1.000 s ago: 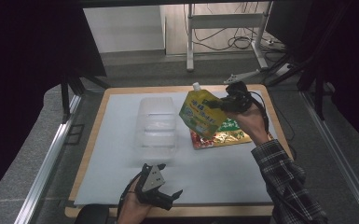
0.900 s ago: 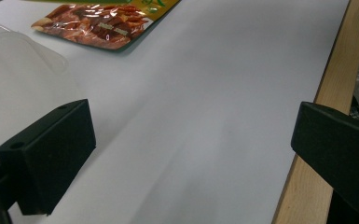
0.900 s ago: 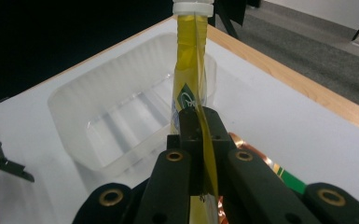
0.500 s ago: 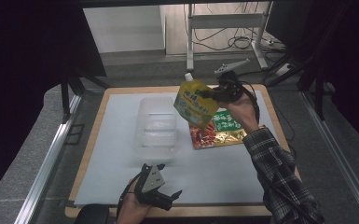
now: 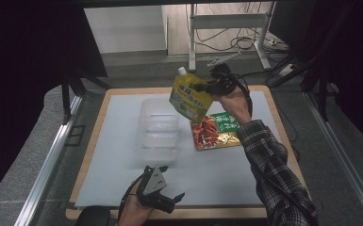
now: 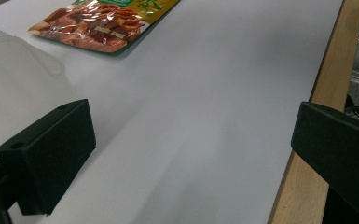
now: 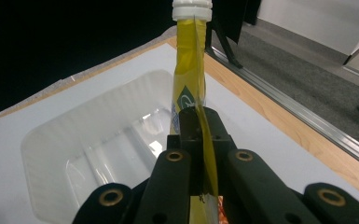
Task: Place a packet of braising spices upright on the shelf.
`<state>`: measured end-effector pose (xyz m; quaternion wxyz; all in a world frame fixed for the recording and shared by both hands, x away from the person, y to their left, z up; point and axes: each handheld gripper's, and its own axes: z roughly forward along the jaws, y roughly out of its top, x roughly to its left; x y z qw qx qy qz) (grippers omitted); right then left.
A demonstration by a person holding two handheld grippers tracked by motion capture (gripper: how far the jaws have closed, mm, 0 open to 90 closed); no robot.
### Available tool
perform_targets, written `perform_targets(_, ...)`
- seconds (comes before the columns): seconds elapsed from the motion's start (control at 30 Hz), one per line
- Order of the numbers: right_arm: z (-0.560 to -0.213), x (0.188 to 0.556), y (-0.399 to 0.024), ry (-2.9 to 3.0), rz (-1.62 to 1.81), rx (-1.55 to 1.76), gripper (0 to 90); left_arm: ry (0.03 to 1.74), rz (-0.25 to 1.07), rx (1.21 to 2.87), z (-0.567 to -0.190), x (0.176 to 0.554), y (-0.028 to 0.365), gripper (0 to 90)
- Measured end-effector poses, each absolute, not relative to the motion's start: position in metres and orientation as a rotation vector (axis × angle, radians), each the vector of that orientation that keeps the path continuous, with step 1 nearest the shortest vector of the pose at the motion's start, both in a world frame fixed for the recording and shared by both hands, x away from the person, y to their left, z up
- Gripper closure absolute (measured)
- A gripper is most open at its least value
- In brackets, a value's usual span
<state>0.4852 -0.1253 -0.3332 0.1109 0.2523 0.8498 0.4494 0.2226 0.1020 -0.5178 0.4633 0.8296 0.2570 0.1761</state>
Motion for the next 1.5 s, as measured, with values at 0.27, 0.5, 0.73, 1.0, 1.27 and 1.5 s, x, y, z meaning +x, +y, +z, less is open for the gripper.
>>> perform_targets(0.27, -0.331, 0.493, -0.110, 2.496, 1.352, 0.720, 88.9, 0.634, 0.412, 2.024, -0.518, 0.223, 0.102, 0.0)
perform_targets(0.5, -0.333, 0.501, -0.095, 2.499, 1.364, 0.715, 88.9, 0.638, 0.391, 2.001, -0.517, 0.223, 0.104, 0.0)
perform_targets(0.73, -0.335, 0.508, -0.080, 2.499, 1.404, 0.708, 88.9, 0.636, 0.378, 1.994, -0.517, 0.223, 0.104, 0.0)
perform_targets(1.0, -0.338, 0.513, -0.061, 2.511, 1.409, 0.690, 88.9, 0.637, 0.375, 1.986, -0.516, 0.223, 0.105, 0.0)
perform_targets(1.27, -0.343, 0.519, -0.044, 2.530, 1.387, 0.674, 88.8, 0.636, 0.372, 1.985, -0.516, 0.222, 0.105, 0.0)
perform_targets(1.5, -0.346, 0.519, -0.029, 2.557, 1.370, 0.667, 88.8, 0.633, 0.366, 1.977, -0.516, 0.222, 0.104, 0.0)
